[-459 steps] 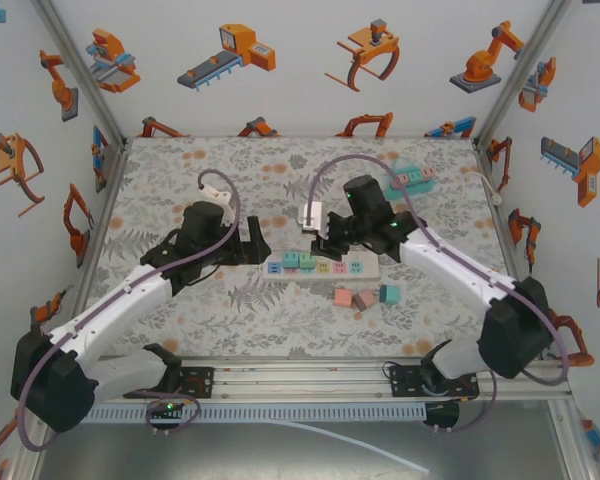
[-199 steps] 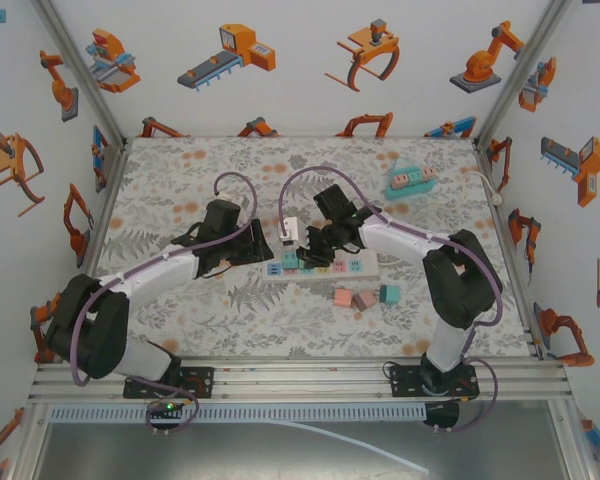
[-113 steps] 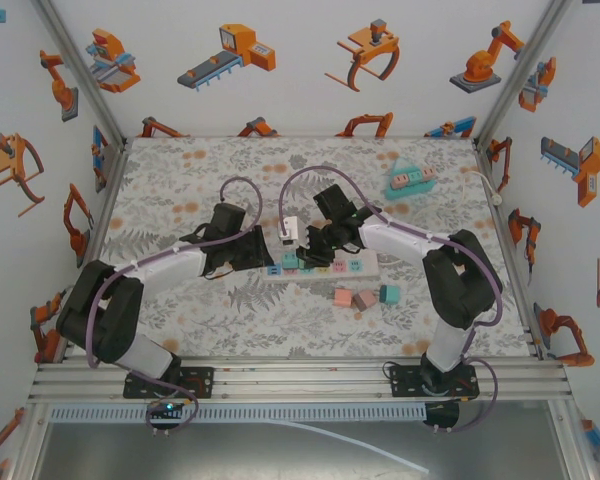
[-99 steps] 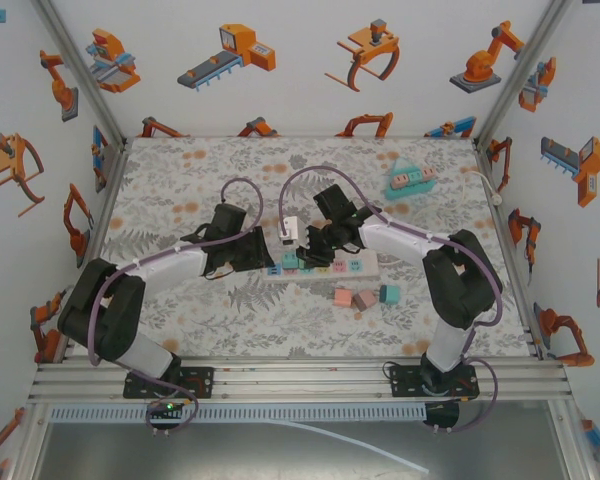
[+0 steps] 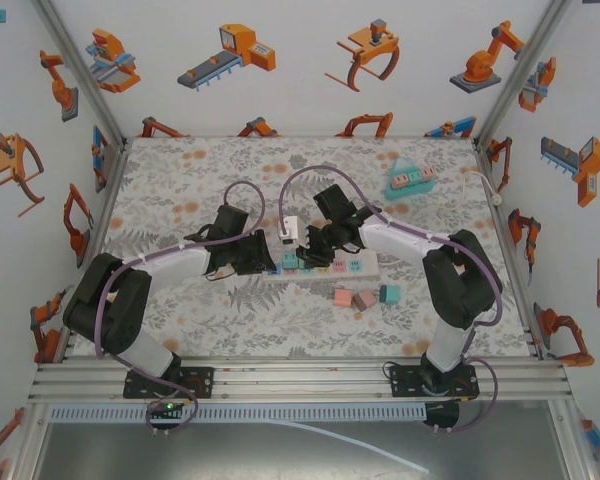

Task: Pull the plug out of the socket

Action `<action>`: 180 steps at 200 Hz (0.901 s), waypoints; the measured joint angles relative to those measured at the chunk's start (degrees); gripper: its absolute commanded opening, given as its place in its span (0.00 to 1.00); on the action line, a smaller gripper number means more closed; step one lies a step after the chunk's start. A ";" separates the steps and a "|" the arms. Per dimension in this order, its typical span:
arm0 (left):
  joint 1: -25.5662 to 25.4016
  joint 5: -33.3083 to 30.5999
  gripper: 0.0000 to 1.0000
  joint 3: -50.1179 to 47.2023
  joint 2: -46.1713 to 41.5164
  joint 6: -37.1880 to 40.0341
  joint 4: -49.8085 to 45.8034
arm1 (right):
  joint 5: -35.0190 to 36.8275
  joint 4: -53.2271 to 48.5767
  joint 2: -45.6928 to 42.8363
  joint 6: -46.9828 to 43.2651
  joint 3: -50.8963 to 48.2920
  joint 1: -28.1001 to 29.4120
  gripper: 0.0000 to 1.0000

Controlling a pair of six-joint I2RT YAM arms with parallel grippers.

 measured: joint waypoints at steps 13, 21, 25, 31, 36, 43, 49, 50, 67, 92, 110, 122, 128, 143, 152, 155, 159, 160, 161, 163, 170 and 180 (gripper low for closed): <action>0.00 -0.33 0.42 0.28 0.00 0.00 -0.48 | -0.02 0.00 0.00 0.00 0.00 0.02 0.26; -0.02 -0.48 0.41 0.42 0.04 0.00 -0.70 | -0.04 0.00 0.00 0.02 0.00 0.02 0.25; -0.04 -0.57 0.41 0.50 0.04 0.00 -0.81 | -0.07 0.00 0.00 0.04 0.00 0.02 0.24; -0.07 -0.70 0.41 0.59 0.07 0.00 -0.94 | -0.04 0.00 0.00 0.17 0.00 0.02 0.23; -0.09 -0.79 0.41 0.63 0.09 0.00 -1.01 | -0.07 0.00 0.00 0.22 0.00 0.02 0.23; -0.11 -0.94 0.41 0.70 0.15 0.00 -1.01 | -0.07 0.00 0.00 0.22 0.00 0.02 0.22; -0.11 -1.36 0.41 0.74 0.20 0.02 -0.90 | -0.07 0.00 0.02 0.26 0.02 0.02 0.21; -0.13 -1.36 0.41 0.74 0.28 0.00 -0.90 | -0.07 0.00 0.00 0.31 0.02 0.02 0.21; -0.35 -1.57 0.41 0.94 0.46 0.02 -0.87 | -0.04 -0.02 0.02 0.42 0.09 0.07 0.19; -0.76 -2.38 0.40 1.16 0.50 0.04 -1.18 | -0.04 -0.17 0.00 0.46 0.15 0.07 0.16; -0.98 -2.51 0.40 1.62 0.87 0.20 -1.44 | -0.07 -0.52 0.02 0.79 0.31 0.07 0.13; -1.18 -2.71 0.40 1.92 1.14 0.31 -1.60 | 0.00 -0.85 0.00 1.07 0.42 0.04 0.12; -1.27 -2.73 0.40 2.12 1.27 0.46 -1.75 | -0.02 -0.90 0.00 1.25 0.42 0.04 0.11; -1.49 -2.97 0.41 2.60 1.57 0.79 -2.34 | -0.04 -0.87 0.00 1.49 0.44 0.00 0.10; -1.60 -3.17 0.40 2.89 1.73 0.98 -2.67 | -0.07 -0.87 0.00 1.55 0.44 0.00 0.09; -1.62 -3.23 0.41 2.97 1.79 1.05 -2.75 | -0.07 -0.87 0.00 1.55 0.44 0.00 0.09; -1.66 -3.30 0.41 3.08 1.84 1.07 -2.89 | -0.07 -0.87 0.00 1.64 0.44 0.00 0.09; -1.68 -3.32 0.41 3.13 1.84 1.09 -2.93 | -0.07 -0.87 0.00 1.66 0.44 0.00 0.09; -1.70 -3.32 0.41 3.15 1.86 1.09 -2.95 | -0.07 -0.87 0.00 1.68 0.44 0.00 0.09; -1.73 -3.39 0.40 3.19 1.88 1.09 -3.06 | -0.07 -0.87 0.00 1.68 0.42 0.00 0.08; -1.84 -3.58 0.41 3.32 1.95 1.14 -3.23 | -0.07 -0.87 -0.02 1.73 0.44 0.00 0.08; -1.97 -3.89 0.41 3.39 1.97 1.11 -3.32 | -0.07 -0.90 -0.07 1.77 0.44 0.00 0.08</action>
